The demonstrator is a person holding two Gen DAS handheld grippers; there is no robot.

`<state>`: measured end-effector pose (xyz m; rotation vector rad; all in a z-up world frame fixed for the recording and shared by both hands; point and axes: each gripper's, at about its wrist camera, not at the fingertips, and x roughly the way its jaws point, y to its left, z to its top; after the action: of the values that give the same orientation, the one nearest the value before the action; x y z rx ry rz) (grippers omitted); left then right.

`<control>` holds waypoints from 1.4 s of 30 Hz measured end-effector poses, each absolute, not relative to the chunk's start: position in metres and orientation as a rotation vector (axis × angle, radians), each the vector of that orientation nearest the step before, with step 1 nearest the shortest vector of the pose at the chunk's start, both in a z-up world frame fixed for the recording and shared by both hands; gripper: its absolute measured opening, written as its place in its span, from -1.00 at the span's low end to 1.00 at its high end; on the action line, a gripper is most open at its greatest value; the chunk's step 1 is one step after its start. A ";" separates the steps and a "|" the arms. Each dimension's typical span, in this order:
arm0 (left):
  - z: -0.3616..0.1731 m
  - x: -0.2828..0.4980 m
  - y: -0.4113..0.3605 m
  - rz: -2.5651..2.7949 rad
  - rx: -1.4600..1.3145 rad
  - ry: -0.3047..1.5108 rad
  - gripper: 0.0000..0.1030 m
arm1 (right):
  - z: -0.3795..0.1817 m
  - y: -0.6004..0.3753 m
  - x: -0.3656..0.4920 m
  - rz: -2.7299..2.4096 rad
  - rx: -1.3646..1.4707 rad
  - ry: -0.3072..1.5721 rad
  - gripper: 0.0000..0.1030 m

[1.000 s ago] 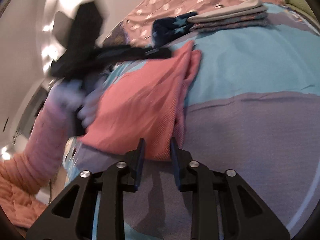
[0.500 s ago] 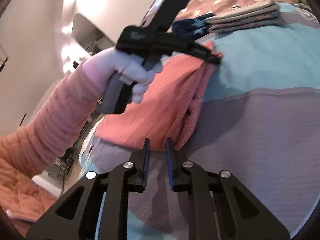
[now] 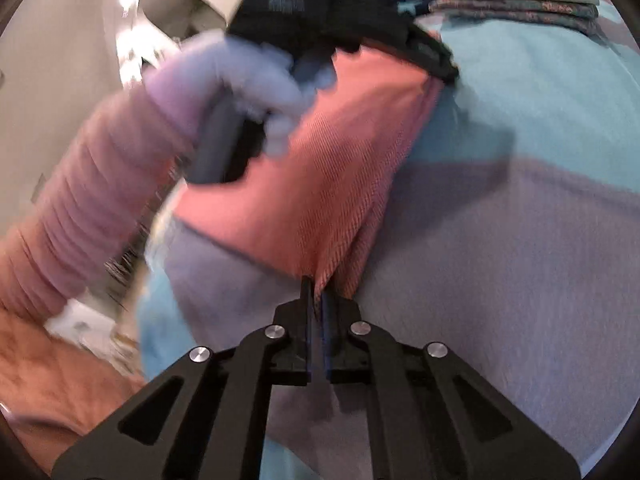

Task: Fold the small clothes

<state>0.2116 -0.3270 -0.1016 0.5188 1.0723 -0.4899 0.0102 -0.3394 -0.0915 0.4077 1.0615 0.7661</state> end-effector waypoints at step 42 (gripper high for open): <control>-0.088 -0.020 0.143 -0.458 -0.126 0.769 -0.52 | -0.019 -0.094 0.020 0.665 -0.015 0.933 -0.32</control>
<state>-0.0201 0.1426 -0.0877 -0.1262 0.7690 -0.4575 0.0204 -0.0942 -0.0193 -0.0148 0.9331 0.6654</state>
